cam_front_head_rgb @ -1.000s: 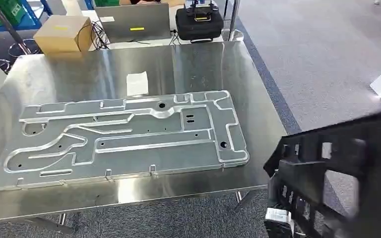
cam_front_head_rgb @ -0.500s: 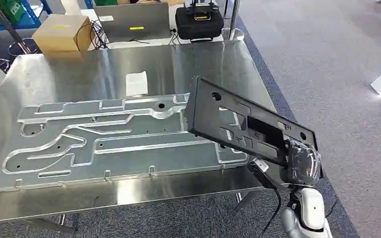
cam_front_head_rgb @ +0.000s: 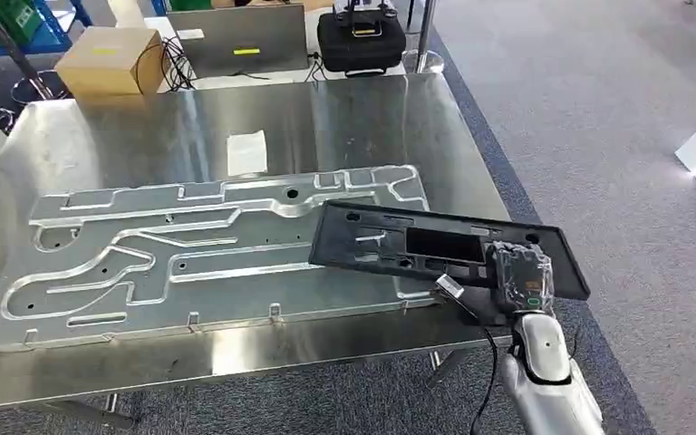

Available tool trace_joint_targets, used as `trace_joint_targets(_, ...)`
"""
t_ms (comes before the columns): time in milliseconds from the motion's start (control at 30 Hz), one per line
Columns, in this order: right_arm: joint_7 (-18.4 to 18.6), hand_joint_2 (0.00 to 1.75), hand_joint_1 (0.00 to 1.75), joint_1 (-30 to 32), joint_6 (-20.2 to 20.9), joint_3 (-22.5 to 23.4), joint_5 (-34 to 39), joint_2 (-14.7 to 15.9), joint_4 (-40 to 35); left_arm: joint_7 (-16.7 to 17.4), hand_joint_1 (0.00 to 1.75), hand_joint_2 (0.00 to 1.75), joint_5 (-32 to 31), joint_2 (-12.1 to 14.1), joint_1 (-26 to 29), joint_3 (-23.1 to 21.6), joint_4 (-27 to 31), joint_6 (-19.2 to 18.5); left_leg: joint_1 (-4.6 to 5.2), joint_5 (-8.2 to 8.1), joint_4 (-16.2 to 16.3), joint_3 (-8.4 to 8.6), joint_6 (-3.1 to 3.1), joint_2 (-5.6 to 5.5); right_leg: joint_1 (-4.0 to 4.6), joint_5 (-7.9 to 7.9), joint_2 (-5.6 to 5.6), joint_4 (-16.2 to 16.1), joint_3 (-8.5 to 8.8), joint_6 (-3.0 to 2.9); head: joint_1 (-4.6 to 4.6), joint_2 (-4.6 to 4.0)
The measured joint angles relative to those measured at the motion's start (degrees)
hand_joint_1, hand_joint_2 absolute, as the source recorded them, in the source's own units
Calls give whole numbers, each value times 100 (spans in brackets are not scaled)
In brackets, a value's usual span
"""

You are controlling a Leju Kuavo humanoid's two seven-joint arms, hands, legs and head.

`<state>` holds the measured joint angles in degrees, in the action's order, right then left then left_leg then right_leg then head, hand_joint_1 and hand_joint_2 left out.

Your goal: Take the parts from the cabinet and place them on the table.

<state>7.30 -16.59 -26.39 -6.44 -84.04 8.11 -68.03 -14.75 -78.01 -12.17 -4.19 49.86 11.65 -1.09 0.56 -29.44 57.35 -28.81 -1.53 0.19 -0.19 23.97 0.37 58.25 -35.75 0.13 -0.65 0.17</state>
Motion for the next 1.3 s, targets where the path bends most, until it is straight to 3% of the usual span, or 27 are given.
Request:
trace_joint_targets(133,17,175,175,-803,147,-327,-88,13,642,0,0,0,-15,0,-65,-79,0,-61,1,8,2,10,2,-11,4,-2,-8,0,5,2,0,0)
trace_joint_targets(500,48,175,175,-1217,154,-637,-136,22,1158,0,0,0,-35,0,-65,-129,0,-64,-3,6,-5,2,8,-29,5,8,-25,3,2,-7,0,-2)
trace_joint_targets(800,74,175,175,-2336,510,-1059,-11,22,1772,46,0,0,-131,0,-45,-238,0,-88,-2,14,-5,13,10,-39,2,4,-34,3,4,-5,0,-2)
trace_joint_targets(1167,13,175,175,-2320,317,-1063,332,33,2215,57,0,0,-199,-70,-21,-306,0,-64,-2,8,-7,-6,12,-41,3,10,-36,2,0,-5,-2,0)
trace_joint_targets(1300,-94,175,175,-2457,285,-1225,249,-175,2441,133,0,0,-363,-79,-28,-420,0,-88,-3,8,-9,-3,12,-25,-6,8,-21,4,-2,-6,-2,0)
